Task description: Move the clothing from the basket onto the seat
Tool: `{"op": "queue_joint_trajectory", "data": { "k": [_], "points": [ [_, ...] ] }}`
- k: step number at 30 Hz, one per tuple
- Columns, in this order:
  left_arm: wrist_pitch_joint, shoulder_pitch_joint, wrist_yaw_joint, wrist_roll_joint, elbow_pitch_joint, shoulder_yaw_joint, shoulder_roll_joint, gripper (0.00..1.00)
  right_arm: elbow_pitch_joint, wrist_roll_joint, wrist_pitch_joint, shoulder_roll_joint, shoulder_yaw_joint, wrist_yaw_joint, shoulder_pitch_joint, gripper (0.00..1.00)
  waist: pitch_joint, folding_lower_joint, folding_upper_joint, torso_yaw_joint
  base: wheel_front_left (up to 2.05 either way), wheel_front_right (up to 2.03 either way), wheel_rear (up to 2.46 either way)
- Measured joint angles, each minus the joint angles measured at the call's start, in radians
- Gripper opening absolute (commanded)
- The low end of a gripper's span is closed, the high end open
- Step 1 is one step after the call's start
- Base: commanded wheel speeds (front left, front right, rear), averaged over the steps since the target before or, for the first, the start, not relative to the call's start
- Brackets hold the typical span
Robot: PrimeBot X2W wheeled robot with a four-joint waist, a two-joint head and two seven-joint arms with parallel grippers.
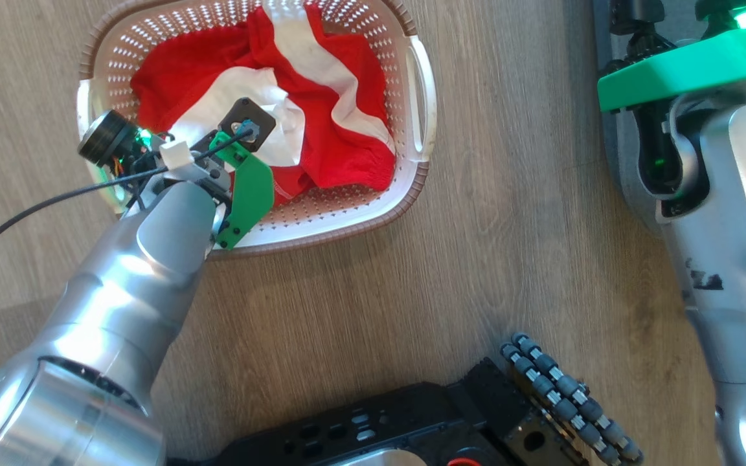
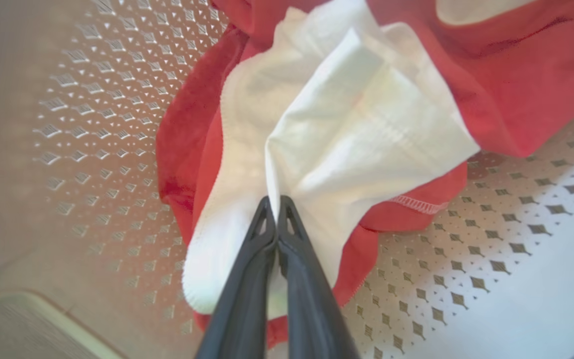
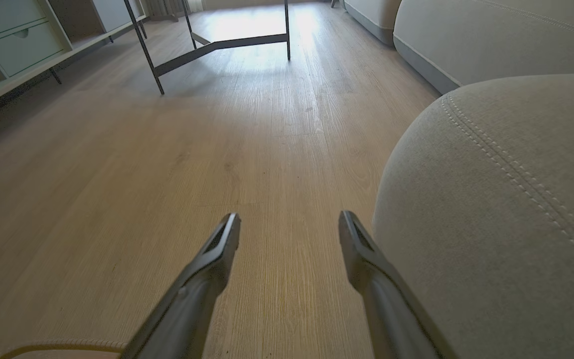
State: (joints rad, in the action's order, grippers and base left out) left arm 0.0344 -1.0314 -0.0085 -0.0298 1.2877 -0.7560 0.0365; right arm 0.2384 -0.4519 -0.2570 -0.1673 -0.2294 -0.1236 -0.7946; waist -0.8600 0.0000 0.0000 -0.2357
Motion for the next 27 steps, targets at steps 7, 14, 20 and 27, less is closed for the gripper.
{"op": "queue_joint_trajectory", "data": {
  "k": [7, 14, 20, 27],
  "points": [
    [-0.075, 0.042, 0.009, -0.061, -0.039, 0.003, 0.0, 0.0, 0.005, -0.006, 0.0, -0.004, -0.001, 0.0, 0.001, 1.0, 0.048, 0.0, 0.0, 0.018, 0.0, 0.0, 0.0],
    [-0.151, 0.117, 0.018, -0.178, -0.112, 0.014, 0.0, 0.0, 0.016, -0.005, 0.0, -0.031, -0.007, 0.0, 0.006, 1.0, 0.127, -0.0001, 0.0001, 0.051, 0.0, 0.0, 0.0],
    [-0.195, 0.169, 0.019, -0.268, -0.15, -0.005, 0.0, 0.0, 0.035, -0.005, 0.0, -0.034, -0.012, 0.0, 0.058, 1.0, 0.217, -0.0001, 0.0001, 0.081, 0.0, 0.0, 0.0],
    [-0.258, 0.223, 0.03, -0.406, -0.232, -0.012, -0.001, 0.0, 0.062, -0.007, 0.0, -0.041, -0.017, 0.0, 0.111, 1.0, 0.332, -0.0001, 0.0001, 0.112, 0.0, 0.0, 0.0]
  ]
}}
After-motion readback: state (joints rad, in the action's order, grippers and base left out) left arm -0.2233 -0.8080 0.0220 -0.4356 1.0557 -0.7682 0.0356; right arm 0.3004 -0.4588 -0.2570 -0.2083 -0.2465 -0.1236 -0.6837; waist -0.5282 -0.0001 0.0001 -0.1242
